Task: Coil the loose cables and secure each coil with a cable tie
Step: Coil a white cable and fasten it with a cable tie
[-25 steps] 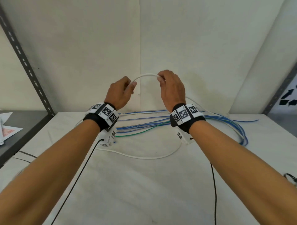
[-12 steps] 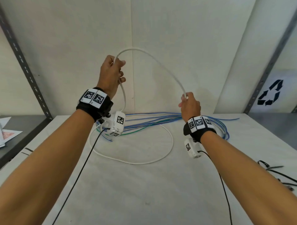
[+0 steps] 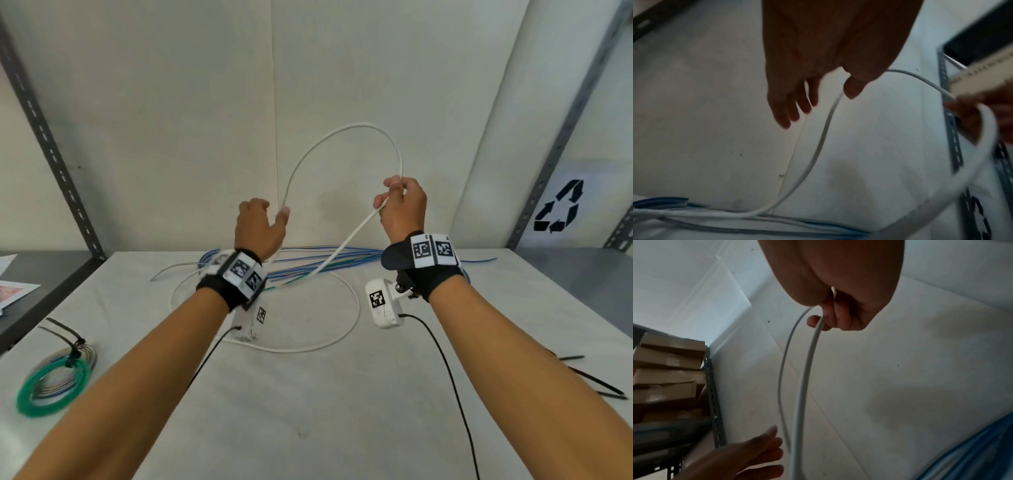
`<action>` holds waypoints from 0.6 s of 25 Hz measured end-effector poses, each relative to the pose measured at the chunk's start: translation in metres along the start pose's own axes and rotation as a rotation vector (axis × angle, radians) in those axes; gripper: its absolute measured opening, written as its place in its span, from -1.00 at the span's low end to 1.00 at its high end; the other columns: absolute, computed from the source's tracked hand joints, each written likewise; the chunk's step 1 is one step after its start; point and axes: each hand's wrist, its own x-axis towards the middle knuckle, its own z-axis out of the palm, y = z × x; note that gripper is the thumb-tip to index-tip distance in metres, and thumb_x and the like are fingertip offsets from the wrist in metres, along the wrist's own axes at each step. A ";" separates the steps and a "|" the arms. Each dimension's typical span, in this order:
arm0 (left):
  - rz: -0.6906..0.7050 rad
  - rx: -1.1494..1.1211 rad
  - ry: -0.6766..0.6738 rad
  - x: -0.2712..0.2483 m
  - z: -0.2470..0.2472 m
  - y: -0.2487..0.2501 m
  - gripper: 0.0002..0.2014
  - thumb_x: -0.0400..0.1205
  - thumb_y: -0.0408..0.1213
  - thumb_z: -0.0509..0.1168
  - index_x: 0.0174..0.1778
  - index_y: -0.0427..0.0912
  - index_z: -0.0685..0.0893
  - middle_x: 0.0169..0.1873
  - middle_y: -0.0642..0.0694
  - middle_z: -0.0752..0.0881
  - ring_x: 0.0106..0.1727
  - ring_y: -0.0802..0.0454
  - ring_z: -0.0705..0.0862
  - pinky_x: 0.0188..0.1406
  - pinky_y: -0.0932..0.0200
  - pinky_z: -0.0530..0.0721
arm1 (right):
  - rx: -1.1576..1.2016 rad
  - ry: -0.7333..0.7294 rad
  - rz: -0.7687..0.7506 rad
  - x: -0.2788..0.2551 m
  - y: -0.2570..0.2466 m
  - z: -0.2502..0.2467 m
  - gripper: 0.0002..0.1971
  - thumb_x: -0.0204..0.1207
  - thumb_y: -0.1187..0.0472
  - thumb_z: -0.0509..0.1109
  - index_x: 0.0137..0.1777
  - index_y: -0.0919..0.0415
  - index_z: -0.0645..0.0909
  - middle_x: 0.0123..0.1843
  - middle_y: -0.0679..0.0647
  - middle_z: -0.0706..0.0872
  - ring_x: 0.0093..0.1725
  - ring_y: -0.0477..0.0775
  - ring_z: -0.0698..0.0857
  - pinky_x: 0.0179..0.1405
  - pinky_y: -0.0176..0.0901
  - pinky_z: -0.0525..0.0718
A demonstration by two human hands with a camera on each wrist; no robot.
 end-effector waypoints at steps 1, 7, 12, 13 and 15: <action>-0.030 0.031 0.006 -0.008 0.005 0.000 -0.54 0.74 0.14 0.21 0.00 -0.26 0.68 0.00 -0.22 0.73 0.04 -0.23 0.75 0.10 -0.01 0.65 | 0.040 0.000 0.043 -0.001 0.003 -0.001 -0.79 0.79 0.20 0.08 0.02 0.17 0.53 -0.45 0.05 0.68 -0.55 -0.09 0.54 -0.28 -0.09 0.51; -0.664 -0.423 -0.710 -0.044 0.033 0.008 -0.24 0.59 0.40 0.23 0.19 -0.37 0.58 0.02 -0.39 0.82 -0.09 -0.21 0.83 -0.21 -0.05 0.81 | 0.335 -0.029 0.351 -0.022 0.006 -0.004 -0.85 0.83 0.24 0.10 0.04 0.26 0.43 -0.38 0.18 0.69 -0.68 -0.09 0.44 -0.66 -0.30 0.44; -0.831 -1.221 -0.296 -0.030 0.051 -0.005 -0.92 0.71 -0.51 0.27 -0.11 -0.40 0.61 -0.16 -0.30 0.64 -0.15 -0.14 0.68 -0.28 -0.02 0.85 | 0.295 -0.163 0.510 -0.033 0.020 -0.009 -0.80 0.79 0.30 0.19 -0.07 0.37 0.48 -0.32 0.27 0.72 -0.70 -0.08 0.52 -0.72 -0.32 0.47; -0.794 -1.283 -0.214 -0.025 0.050 -0.006 -0.86 0.73 -0.53 0.22 -0.16 -0.38 0.58 -0.22 -0.27 0.61 -0.20 -0.13 0.66 -0.38 0.04 0.84 | 0.222 -0.185 0.517 -0.035 0.027 -0.008 -0.79 0.77 0.30 0.23 -0.02 0.48 0.51 -0.28 0.31 0.73 -0.70 -0.06 0.59 -0.72 -0.32 0.51; -0.665 -1.325 -0.091 -0.017 0.044 0.001 -0.78 0.80 -0.38 0.19 -0.16 -0.31 0.58 -0.37 -0.15 0.57 -0.32 -0.07 0.62 -0.46 0.11 0.80 | 0.082 -0.173 0.465 -0.040 0.042 -0.012 -0.58 0.70 0.29 0.37 0.43 0.52 0.38 -0.08 0.33 0.74 -0.58 0.10 0.76 -0.67 -0.26 0.58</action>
